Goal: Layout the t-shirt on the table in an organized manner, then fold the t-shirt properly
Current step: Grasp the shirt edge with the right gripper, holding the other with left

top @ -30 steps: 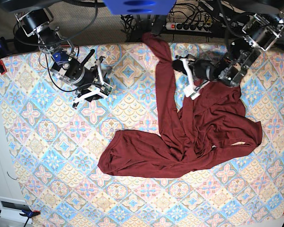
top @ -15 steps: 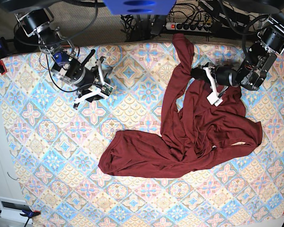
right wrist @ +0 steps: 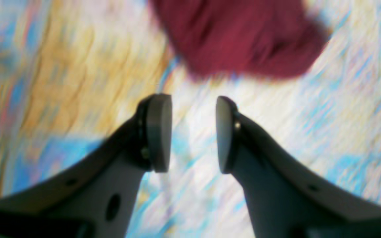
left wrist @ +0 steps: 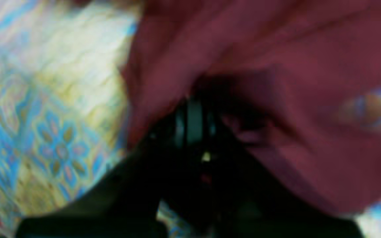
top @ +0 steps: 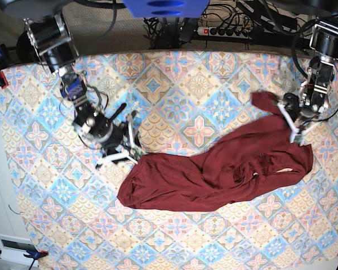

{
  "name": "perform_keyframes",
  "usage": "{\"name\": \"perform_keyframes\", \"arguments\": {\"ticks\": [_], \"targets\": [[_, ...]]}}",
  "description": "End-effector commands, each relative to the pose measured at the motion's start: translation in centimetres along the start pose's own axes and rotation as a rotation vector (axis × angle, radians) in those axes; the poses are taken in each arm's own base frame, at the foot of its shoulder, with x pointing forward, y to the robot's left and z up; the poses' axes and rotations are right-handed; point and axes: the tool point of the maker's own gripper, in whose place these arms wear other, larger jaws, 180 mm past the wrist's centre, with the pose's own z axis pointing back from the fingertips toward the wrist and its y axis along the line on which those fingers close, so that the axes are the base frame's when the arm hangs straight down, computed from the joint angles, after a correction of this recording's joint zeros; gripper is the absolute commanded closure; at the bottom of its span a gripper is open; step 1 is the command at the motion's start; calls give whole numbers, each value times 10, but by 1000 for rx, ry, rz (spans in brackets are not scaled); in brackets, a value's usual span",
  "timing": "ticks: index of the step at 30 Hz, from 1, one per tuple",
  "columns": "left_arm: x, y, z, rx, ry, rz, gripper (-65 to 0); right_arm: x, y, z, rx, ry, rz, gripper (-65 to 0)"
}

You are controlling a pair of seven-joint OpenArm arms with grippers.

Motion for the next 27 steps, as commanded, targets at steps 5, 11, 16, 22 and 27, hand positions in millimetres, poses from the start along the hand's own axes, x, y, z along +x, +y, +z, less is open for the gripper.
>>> {"name": "perform_keyframes", "arguments": {"ticks": [5,11,16,22,27], "targets": [[-26,-21,18,-51,57,24,0,8,-27,-15,-33,-3,-33,-210],[-25,-18,33,-45,19,51,0,13,-30,-20,-33,-5,-42,-211],[-20,3,46,0,-35,156,0,16,-15,-25,0,-3,-11,-211],[-7,21,66,45,-133,317,0,24,10,-37,52,-4,-17,-275],[-9,35,71,77,-158,398,0,8,17,-45,74,39,-35,-310]]}}
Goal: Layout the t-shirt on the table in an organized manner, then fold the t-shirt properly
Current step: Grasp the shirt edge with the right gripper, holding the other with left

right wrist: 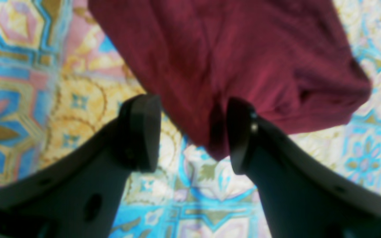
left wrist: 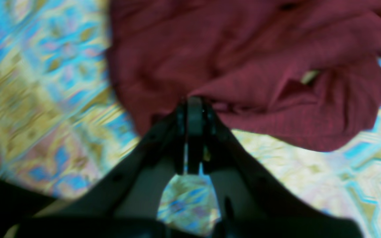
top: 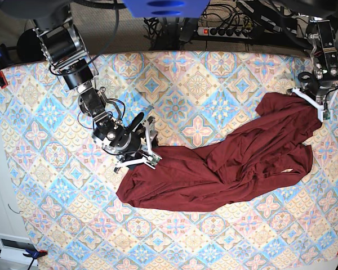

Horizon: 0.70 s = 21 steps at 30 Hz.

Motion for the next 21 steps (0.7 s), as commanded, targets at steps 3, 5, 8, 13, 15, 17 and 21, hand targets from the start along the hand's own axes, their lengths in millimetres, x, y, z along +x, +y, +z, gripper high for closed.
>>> {"name": "perform_keyframes", "arguments": {"ticks": [3,5,8,13,15,17,21], "targets": [[17,1,4,-1,-52,1,0,15,-28,1,-48,-44,5,-310],[18,-3,4,-28,-54,25,0,7,-29,-4,-41,-37,-10,-307],[19,-11,5,-77,-57,66,0,-11,-28,-12,-26,-13,-37,-307],[22,-13,7,-110,-66,112,0,-15,-33,-16,-27,-20,-51,-195],[26,-7,9,-109,-81,148,0,-14,-33,-16,-28,-22,-50,-81],[30,-2,12,-115,-95,185,0,-16,-33,-15,-29,-19,-47,0],[33,-1,14,-131,-103,213,0,-16,-43,1,-62,-44,-13,-10]]}}
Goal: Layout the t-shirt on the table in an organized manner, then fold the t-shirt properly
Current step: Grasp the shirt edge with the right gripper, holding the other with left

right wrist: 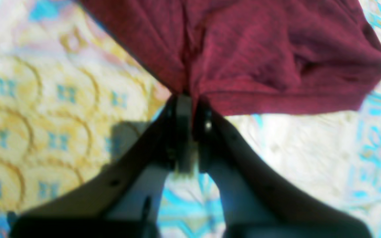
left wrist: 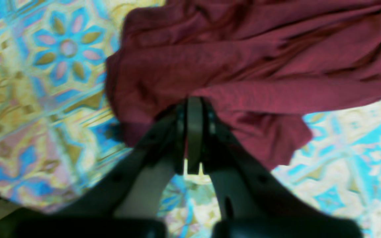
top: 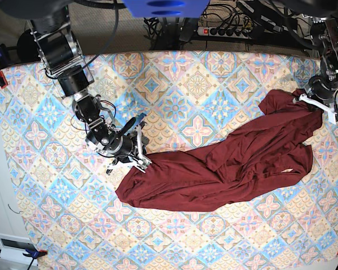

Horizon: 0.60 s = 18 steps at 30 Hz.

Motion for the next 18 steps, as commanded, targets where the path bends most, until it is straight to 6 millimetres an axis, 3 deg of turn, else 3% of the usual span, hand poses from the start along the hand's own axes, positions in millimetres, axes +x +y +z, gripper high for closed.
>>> {"name": "perform_keyframes", "arguments": {"ticks": [1,6,8,18], "targets": [[14,2,5,5,-39,-26,0,-3,-19,14,-43,-14,19,-7],[11,-2,4,-14,-27,-55,0,-41,-13,42,-47,30,74,-7],[-2,-6,5,-45,37,-102,0,-58,-13,55,-52,55,89,-7],[-28,-17,9,-136,196,-348,0,-131,-50,122,-230,131,-83,-7]]}}
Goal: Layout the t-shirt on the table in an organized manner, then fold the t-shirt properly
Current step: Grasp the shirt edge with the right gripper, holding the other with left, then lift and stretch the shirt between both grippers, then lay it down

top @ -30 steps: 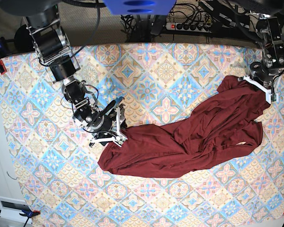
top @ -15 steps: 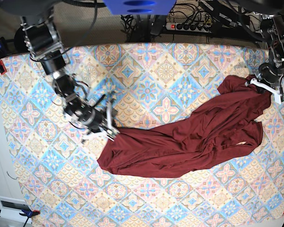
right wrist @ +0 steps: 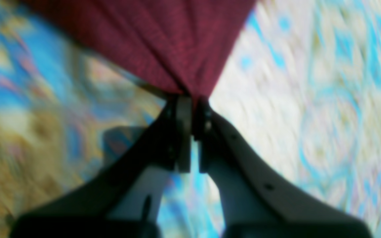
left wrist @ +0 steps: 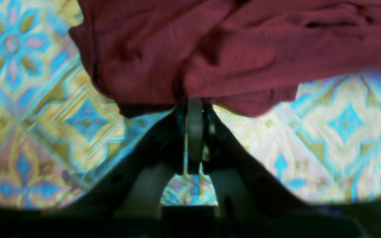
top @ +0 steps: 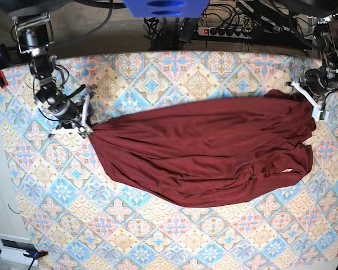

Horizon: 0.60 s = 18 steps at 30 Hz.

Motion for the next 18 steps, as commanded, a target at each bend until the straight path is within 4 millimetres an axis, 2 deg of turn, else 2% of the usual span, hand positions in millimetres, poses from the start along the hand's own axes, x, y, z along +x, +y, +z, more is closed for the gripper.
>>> {"name": "perform_keyframes", "arguments": {"ticks": [1,3,10,13,16,18], "targets": [[2,6,6,16,0,-28,0,3,-21,10,-47,-16,21,-7],[-4,4,7,16,23,-57,0,-11,-29,20,-63,12,32,-7],[-21,-22,1,-44,102,-178,0,-58,-42,43,-116,96,-25,-7],[-24,-19,0,-25,116,-198,0,-74,-40,51,-121,127,-45,-7],[-29,-8,0,34,140,-239,0,-90,-35,57,-116,160,-58,-7],[-40,-8,-3,57,178,-288,0,-99,-29,60,-107,179,-61,-7]]}}
